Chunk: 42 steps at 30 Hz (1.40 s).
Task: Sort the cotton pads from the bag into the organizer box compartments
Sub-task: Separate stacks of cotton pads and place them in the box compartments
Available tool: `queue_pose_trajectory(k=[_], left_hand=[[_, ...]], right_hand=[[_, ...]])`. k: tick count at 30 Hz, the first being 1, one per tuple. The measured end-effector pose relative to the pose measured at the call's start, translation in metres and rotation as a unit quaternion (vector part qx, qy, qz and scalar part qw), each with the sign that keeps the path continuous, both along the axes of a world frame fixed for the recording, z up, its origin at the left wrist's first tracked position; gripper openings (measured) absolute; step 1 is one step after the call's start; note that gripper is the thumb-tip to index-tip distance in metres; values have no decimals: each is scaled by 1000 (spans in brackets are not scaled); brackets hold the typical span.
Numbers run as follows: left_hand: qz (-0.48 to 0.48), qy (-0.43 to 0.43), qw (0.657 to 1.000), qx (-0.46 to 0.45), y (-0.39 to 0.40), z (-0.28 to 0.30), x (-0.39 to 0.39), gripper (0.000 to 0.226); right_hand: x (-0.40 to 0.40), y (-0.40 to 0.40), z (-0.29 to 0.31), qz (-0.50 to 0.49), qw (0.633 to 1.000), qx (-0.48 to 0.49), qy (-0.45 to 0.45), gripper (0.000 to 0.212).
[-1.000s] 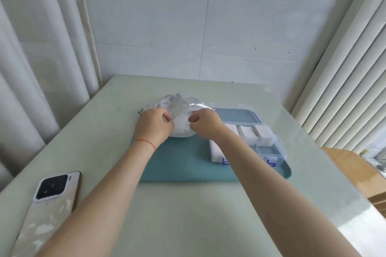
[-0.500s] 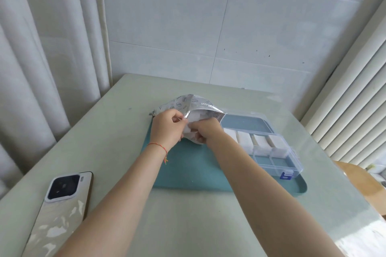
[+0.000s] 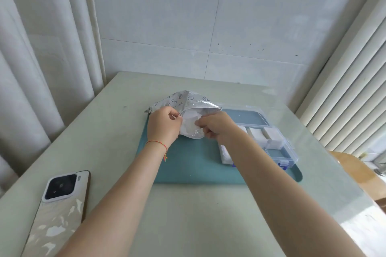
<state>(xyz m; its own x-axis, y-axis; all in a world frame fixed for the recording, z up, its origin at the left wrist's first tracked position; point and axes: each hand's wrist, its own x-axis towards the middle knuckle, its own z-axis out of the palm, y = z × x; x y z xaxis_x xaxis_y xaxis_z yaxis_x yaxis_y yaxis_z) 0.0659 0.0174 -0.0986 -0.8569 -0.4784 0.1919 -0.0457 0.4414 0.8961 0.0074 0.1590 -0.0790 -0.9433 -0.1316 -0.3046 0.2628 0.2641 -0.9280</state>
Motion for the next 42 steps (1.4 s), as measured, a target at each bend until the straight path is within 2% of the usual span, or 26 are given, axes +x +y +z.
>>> queue_pose_trajectory(k=[3, 5, 8, 11, 13, 15, 18, 23, 26, 29, 33, 37, 42], left_hand=[[-20, -8, 999, -24, 8, 4, 2, 6], [-24, 22, 999, -37, 16, 10, 5, 2], [-44, 54, 998, 11, 29, 20, 10, 16], [-95, -3, 995, 42, 43, 30, 13, 39], [-170, -39, 979, 106, 56, 37, 17, 38], [-225, -32, 945, 234, 68, 40, 17, 24], [-180, -8, 918, 353, 76, 37, 13, 11], [-147, -4, 912, 383, 79, 34, 8, 13], [-132, -18, 917, 377, 71, 32, 5, 17], [-165, -69, 919, 352, 68, 32, 8, 16], [-221, -107, 897, 367, 72, 37, 13, 21], [-235, -104, 871, 420, 71, 38, 14, 23], [-249, -90, 862, 432, 73, 37, 13, 23]], right_hand=[[8, 24, 13, 24, 1000, -6, 11, 11], [13, 40, 22, 43, 999, -3, 23, 13], [21, 61, 36, 100, 994, 25, 47, 6], [26, 77, 44, 130, 986, 72, 70, 4], [27, 87, 43, 135, 985, 79, 78, 6], [27, 94, 41, 135, 985, 53, 91, 5], [25, 104, 35, 109, 988, 8, 112, 4], [22, 108, 31, 99, 988, -3, 120, 13], [20, 115, 34, 70, 985, 19, 156, 8], [20, 124, 39, 87, 982, 0, 168, 4], [27, 116, 42, 127, 975, 56, 175, 8], [29, 106, 39, 103, 972, 95, 187, 6], [29, 101, 38, 70, 973, 96, 196, 6]])
